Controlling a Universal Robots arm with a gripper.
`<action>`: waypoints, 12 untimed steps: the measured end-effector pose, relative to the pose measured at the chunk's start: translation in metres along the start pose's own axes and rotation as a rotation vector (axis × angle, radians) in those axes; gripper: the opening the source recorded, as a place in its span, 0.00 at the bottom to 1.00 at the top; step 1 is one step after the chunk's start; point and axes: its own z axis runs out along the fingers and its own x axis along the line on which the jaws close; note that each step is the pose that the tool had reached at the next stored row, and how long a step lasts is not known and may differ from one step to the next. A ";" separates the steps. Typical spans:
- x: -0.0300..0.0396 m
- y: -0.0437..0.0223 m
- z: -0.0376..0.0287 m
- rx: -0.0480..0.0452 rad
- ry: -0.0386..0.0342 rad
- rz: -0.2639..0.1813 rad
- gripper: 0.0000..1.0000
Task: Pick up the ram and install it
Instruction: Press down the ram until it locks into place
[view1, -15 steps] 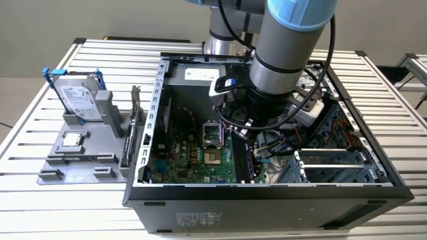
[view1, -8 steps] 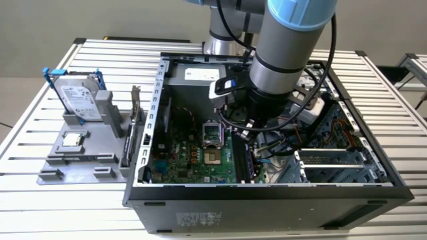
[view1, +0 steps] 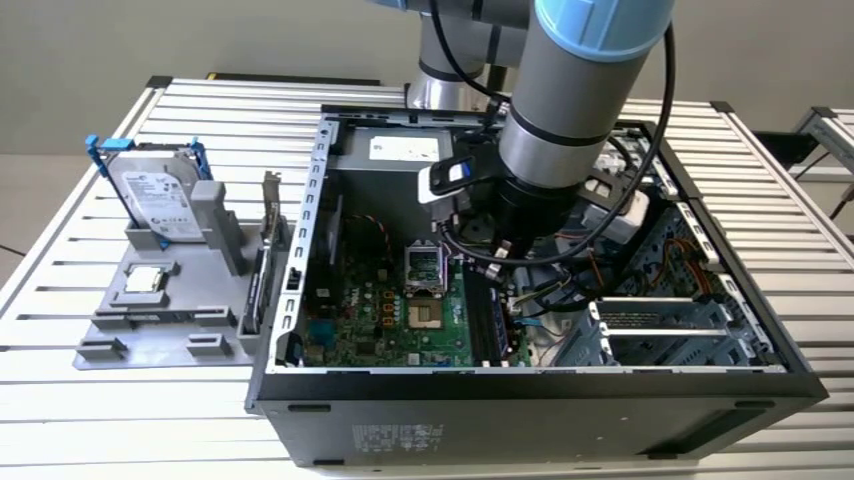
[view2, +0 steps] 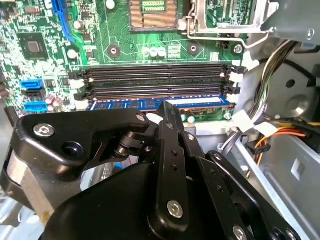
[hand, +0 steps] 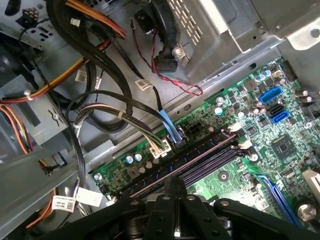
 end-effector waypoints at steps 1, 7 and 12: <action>0.0000 0.0000 0.0000 0.0001 -0.0002 -0.011 0.00; 0.0001 0.0000 0.0000 0.0007 -0.0011 -0.077 0.00; 0.0001 0.0000 0.0000 0.0012 -0.0018 -0.139 0.00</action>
